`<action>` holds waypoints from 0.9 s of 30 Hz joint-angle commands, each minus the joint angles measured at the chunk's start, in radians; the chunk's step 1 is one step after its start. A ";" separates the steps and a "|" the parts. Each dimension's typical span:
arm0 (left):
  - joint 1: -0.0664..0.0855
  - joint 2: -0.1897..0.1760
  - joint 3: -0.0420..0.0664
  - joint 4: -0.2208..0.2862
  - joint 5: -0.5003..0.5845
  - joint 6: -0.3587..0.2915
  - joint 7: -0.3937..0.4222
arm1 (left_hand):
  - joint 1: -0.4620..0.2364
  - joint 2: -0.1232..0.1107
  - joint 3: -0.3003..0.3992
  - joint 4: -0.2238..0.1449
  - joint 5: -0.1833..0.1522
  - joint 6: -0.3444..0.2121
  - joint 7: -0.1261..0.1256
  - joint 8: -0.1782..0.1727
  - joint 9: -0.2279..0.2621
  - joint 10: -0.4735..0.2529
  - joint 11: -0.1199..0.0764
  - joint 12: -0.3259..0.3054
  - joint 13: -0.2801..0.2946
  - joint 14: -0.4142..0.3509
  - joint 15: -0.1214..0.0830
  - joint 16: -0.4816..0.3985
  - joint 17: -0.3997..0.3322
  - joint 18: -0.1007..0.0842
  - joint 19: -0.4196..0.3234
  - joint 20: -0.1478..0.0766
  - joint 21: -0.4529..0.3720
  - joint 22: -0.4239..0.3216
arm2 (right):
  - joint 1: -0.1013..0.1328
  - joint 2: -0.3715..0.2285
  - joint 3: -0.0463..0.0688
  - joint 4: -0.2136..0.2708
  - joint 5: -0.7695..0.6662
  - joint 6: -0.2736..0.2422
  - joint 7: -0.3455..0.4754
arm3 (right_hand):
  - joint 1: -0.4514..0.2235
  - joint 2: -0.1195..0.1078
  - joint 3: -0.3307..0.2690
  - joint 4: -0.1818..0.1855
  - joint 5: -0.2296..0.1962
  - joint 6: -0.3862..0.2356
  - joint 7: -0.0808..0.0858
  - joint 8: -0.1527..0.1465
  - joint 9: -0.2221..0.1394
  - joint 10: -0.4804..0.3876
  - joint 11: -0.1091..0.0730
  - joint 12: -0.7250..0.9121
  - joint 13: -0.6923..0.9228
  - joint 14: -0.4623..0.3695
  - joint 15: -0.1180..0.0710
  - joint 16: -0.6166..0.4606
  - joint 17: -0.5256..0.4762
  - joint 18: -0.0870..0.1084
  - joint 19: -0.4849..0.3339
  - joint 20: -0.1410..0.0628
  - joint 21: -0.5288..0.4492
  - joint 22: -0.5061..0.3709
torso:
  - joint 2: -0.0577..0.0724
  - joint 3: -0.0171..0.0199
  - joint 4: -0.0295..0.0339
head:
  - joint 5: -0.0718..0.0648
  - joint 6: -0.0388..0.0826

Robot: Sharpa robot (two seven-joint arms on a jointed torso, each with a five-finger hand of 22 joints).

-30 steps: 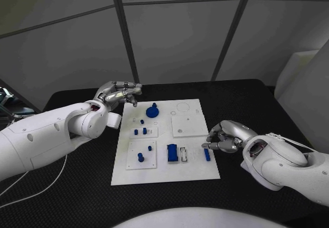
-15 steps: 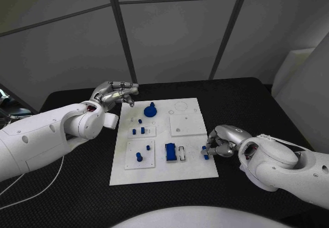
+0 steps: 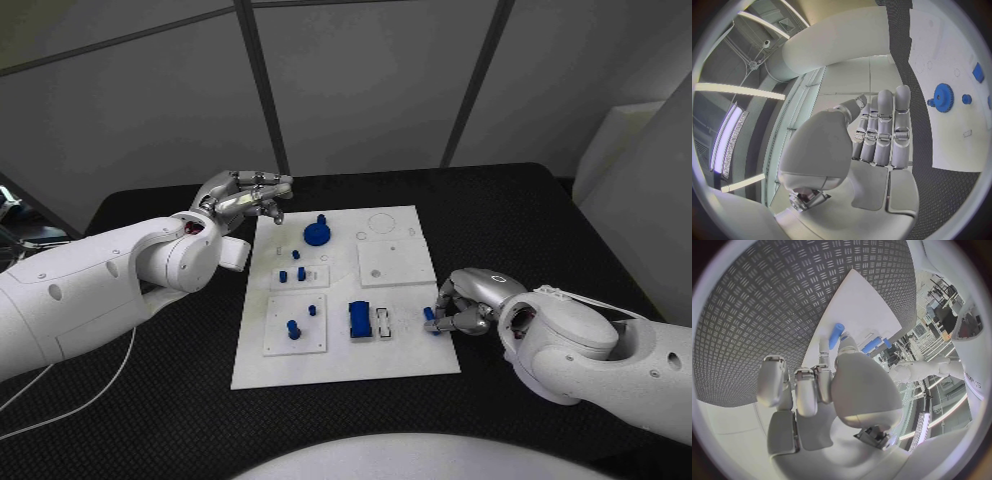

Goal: Assemble the parts on the task board

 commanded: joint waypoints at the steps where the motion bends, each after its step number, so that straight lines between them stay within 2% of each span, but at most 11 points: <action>1: 0.001 -0.001 0.001 0.002 0.003 0.009 0.005 | 0.005 0.003 -0.004 0.001 0.005 -0.004 0.001 0.007 0.001 -0.008 0.000 0.003 0.001 -0.004 0.000 0.006 -0.001 0.011 -0.006 0.004 -0.006 -0.001 | -0.001 0.007 -0.001 -0.004 -0.031 0.033 -0.013 | 0.001 0.010 -0.002 -0.005 0.009 0.010 -0.003 -0.007 0.000 0.039 -0.007 0.002 0.140 0.104 -0.007 0.006 0.258 0.000 0.004 -0.002 0.006 0.006 | 0.000 -0.0004 0.0000 | 0.000 0.001; 4: 0.001 -0.001 0.001 0.002 0.003 0.009 0.004 | 0.005 0.003 -0.004 0.001 0.005 -0.004 0.001 0.007 0.001 -0.008 0.000 0.003 0.001 -0.004 0.000 0.006 -0.001 0.011 -0.006 0.004 -0.006 -0.001 | -0.003 0.017 -0.001 -0.011 -0.043 0.038 -0.018 | 0.051 0.031 0.019 -0.028 0.013 0.013 -0.008 -0.013 0.003 0.038 -0.012 0.002 0.141 0.104 -0.011 0.006 0.258 0.000 0.004 -0.006 0.006 0.007 | 0.000 -0.0003 -0.0003 | 0.001 0.000; 8: 0.001 -0.001 0.001 0.002 0.003 0.010 0.004 | 0.005 0.003 -0.004 0.001 0.005 -0.004 0.001 0.007 0.001 -0.008 0.000 0.003 0.001 -0.004 0.000 0.006 -0.001 0.011 -0.006 0.004 -0.006 -0.001 | -0.006 0.029 -0.001 -0.019 -0.061 0.048 -0.025 | 0.127 0.062 0.066 -0.065 -0.074 0.015 -0.012 -0.022 0.005 0.038 -0.016 0.001 0.142 0.105 -0.017 0.006 0.260 0.000 0.005 -0.012 0.006 0.008 | 0.000 -0.0005 0.0006 | 0.001 0.000; 12: 0.001 -0.002 0.001 0.003 0.003 0.010 0.004 | 0.003 0.004 -0.005 0.001 0.005 -0.007 0.002 0.010 0.001 -0.012 0.001 0.007 0.002 -0.005 0.001 0.007 -0.003 0.011 -0.007 0.005 -0.006 -0.002 | -0.008 0.043 -0.001 -0.027 -0.081 0.067 -0.036 | 0.175 0.075 0.115 -0.092 -0.104 0.021 -0.015 -0.030 0.006 0.037 -0.019 0.001 0.143 0.105 -0.020 0.007 0.260 0.000 0.005 -0.016 0.006 0.009 | -0.001 -0.0008 0.0014 | 0.002 0.001; 16: 0.001 -0.003 0.001 0.005 0.003 0.009 0.003 | 0.003 0.004 -0.005 0.001 0.005 -0.007 0.002 0.010 0.001 -0.012 0.001 0.007 0.002 -0.005 0.001 0.007 -0.003 0.011 -0.007 0.005 -0.006 -0.002 | -0.010 0.052 -0.001 -0.033 -0.089 0.087 -0.044 | 0.182 0.071 0.137 -0.098 -0.095 0.021 -0.015 -0.037 0.006 0.036 -0.020 -0.002 0.142 0.105 -0.020 0.007 0.260 0.000 0.004 -0.017 0.005 0.009 | 0.000 -0.0014 0.0021 | 0.003 0.001; 20: 0.001 -0.006 0.001 0.007 0.003 0.009 0.003 | 0.003 0.004 -0.005 0.001 0.005 -0.007 0.002 0.010 0.001 -0.012 0.001 0.007 0.002 -0.005 0.001 0.007 -0.003 0.011 -0.007 0.005 -0.006 -0.002 | -0.011 0.054 -0.001 -0.031 -0.090 0.093 -0.049 | 0.179 0.064 0.161 -0.098 -0.069 0.024 -0.015 -0.043 0.007 0.036 -0.019 -0.003 0.142 0.105 -0.019 0.006 0.259 0.000 0.004 -0.017 0.004 0.009 | 0.000 -0.0006 -0.0002 | 0.008 -0.001; 23: 0.001 -0.007 0.001 0.007 0.003 0.009 0.002 | 0.005 0.004 -0.004 0.000 0.005 -0.007 0.002 0.011 0.001 -0.012 0.000 0.008 0.002 -0.006 0.001 0.008 -0.004 0.011 -0.007 0.005 -0.007 -0.002 | -0.011 0.051 -0.001 -0.023 -0.087 0.088 -0.052 | 0.178 0.059 0.177 -0.099 -0.055 0.025 -0.015 -0.046 0.008 0.036 -0.020 -0.004 0.142 0.105 -0.020 0.006 0.259 0.000 0.004 -0.017 0.004 0.010 | 0.000 0.0000 -0.0017 | 0.010 0.001; 27: 0.001 -0.007 0.001 0.007 0.003 0.010 0.001 | 0.005 0.004 -0.004 0.000 0.005 -0.007 0.002 0.011 0.001 -0.012 0.000 0.008 0.002 -0.006 0.001 0.008 -0.004 0.011 -0.007 0.005 -0.007 -0.002 | -0.011 0.045 -0.001 -0.009 -0.022 0.060 -0.055 | 0.160 0.049 0.200 -0.088 -0.029 0.026 -0.014 -0.053 0.010 0.036 -0.019 -0.005 0.142 0.105 -0.019 0.007 0.260 0.000 0.004 -0.016 0.005 0.011 | -0.002 -0.0015 0.0002 | 0.008 0.001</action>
